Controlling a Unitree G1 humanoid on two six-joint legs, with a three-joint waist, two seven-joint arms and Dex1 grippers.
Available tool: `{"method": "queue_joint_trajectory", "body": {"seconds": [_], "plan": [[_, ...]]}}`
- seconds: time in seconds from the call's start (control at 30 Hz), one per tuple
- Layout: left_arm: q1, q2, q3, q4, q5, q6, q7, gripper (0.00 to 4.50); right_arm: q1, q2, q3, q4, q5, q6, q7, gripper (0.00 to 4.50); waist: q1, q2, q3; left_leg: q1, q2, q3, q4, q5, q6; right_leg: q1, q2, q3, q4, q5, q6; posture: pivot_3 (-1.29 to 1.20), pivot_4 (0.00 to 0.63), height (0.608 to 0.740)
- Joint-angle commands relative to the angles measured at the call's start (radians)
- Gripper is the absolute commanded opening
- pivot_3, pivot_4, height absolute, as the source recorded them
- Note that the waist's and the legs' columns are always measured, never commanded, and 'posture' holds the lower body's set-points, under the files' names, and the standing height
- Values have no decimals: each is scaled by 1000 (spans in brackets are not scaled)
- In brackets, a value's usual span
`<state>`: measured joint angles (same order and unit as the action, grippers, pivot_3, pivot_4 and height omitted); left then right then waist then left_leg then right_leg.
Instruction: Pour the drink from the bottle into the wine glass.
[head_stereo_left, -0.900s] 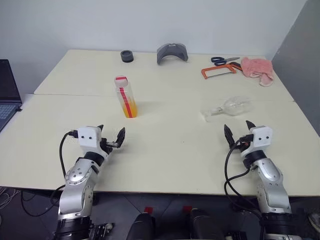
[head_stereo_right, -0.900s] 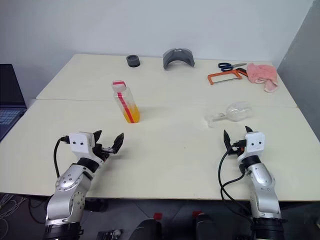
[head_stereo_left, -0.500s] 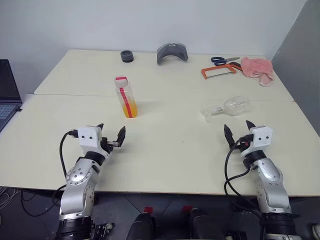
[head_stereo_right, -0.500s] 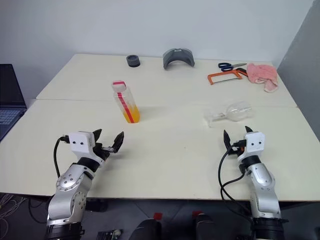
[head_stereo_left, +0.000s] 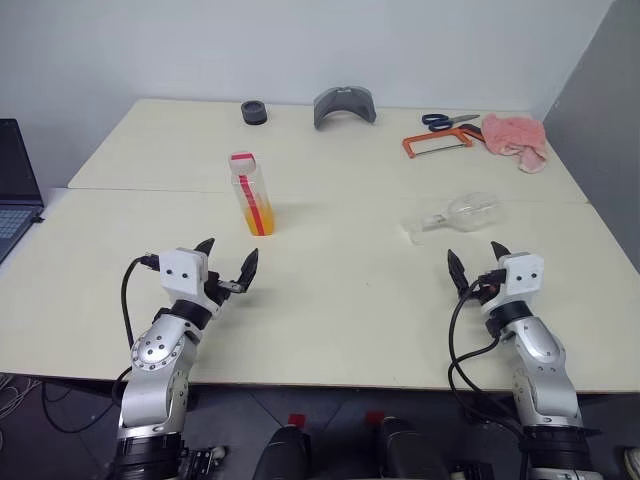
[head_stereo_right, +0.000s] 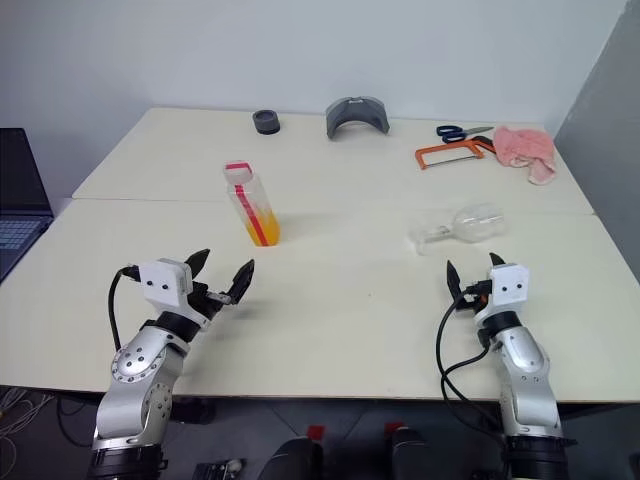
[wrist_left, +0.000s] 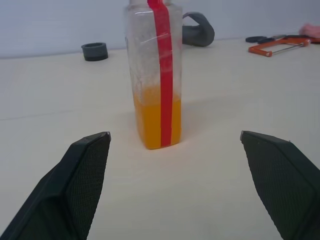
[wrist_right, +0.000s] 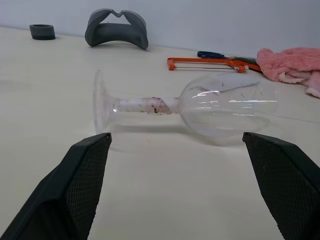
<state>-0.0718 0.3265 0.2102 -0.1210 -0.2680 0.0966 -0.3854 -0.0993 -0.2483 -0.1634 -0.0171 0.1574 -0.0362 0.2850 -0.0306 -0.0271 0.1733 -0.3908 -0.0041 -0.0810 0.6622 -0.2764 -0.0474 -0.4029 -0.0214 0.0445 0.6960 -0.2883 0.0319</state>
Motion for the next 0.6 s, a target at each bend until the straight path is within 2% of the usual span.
{"method": "queue_joint_trajectory", "body": {"seconds": [0.03, 0.4, 0.6], "plan": [[1, 5, -8, -48, 11, -26, -1, 4468, -8, -18, 4, -30, 0, -26, 20, 4500, 0, 0, 0, 0, 0, 0, 0, 0, 0, 0, 0, 0, 0, 0, 0, 0, 150, 740], [-17, 11, -30, -24, 47, -48, -5, 4468, -19, -27, 24, -28, 6, -21, 52, 4500, 0, 0, 0, 0, 0, 0, 0, 0, 0, 0, 0, 0, 0, 0, 0, 0, 150, 740], [-55, -20, -40, -35, 47, 14, 48, 4468, -2, -88, 96, -118, 53, 30, 204, 4500, 0, 0, 0, 0, 0, 0, 0, 0, 0, 0, 0, 0, 0, 0, 0, 0, 150, 740]]}}
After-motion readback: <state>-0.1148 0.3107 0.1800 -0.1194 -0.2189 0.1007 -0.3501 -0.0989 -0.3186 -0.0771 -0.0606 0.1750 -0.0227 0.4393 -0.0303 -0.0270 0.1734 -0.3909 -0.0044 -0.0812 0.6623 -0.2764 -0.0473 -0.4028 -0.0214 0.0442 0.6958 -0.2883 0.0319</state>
